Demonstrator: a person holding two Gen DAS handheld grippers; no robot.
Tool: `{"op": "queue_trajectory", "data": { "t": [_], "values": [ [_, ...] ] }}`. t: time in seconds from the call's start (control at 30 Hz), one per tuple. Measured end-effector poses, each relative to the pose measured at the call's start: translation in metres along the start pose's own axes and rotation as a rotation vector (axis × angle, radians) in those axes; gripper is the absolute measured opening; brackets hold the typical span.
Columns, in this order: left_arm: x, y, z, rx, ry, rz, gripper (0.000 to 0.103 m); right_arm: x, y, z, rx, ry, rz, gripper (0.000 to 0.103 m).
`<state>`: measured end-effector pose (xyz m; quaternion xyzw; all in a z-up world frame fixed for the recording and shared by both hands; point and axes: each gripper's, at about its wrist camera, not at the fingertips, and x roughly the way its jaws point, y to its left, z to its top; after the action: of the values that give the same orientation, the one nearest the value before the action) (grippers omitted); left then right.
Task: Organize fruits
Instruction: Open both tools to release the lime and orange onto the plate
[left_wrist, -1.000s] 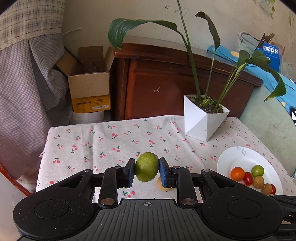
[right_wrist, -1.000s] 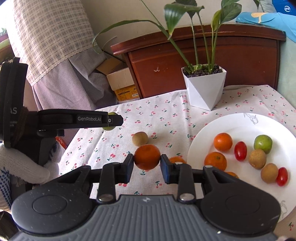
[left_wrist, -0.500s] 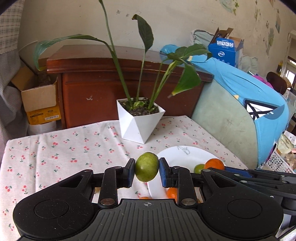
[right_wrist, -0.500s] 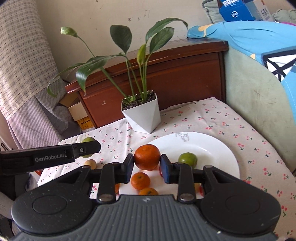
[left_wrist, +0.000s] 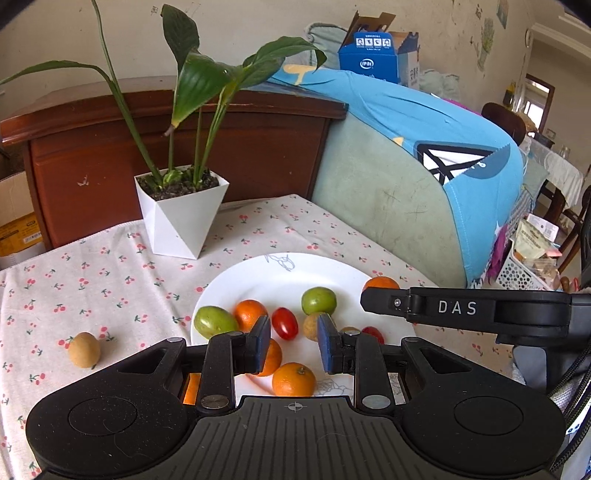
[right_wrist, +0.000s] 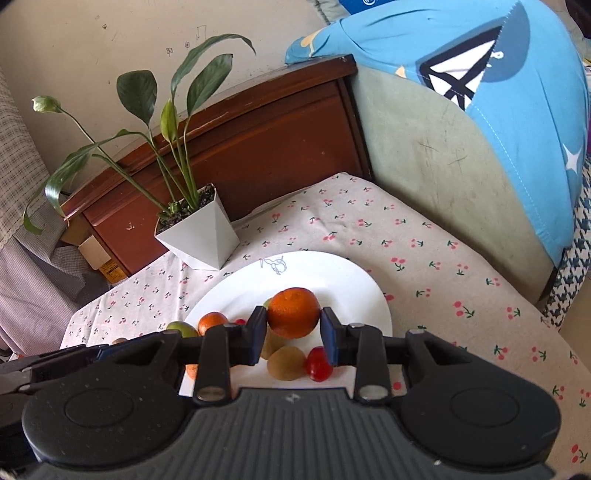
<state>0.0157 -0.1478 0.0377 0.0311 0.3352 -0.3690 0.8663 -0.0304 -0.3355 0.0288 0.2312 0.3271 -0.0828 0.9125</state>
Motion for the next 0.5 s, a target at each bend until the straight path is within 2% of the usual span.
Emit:
{"op": "queue_trajectory", "data": {
  "t": [0.23, 0.5],
  "values": [
    [0.0033, -0.0003, -0.0046, -0.001, 0.024, -0.008, 0.025, 0.0080, -0.0089, -0.0027, 0.070, 0.047, -0.005, 0.033],
    [-0.0029, 0.0072, 0.0011, -0.015, 0.008, 0.000, 0.026, 0.0040, -0.0039, -0.0001, 0.075, 0.018, 0.014, 0.034]
  ]
}}
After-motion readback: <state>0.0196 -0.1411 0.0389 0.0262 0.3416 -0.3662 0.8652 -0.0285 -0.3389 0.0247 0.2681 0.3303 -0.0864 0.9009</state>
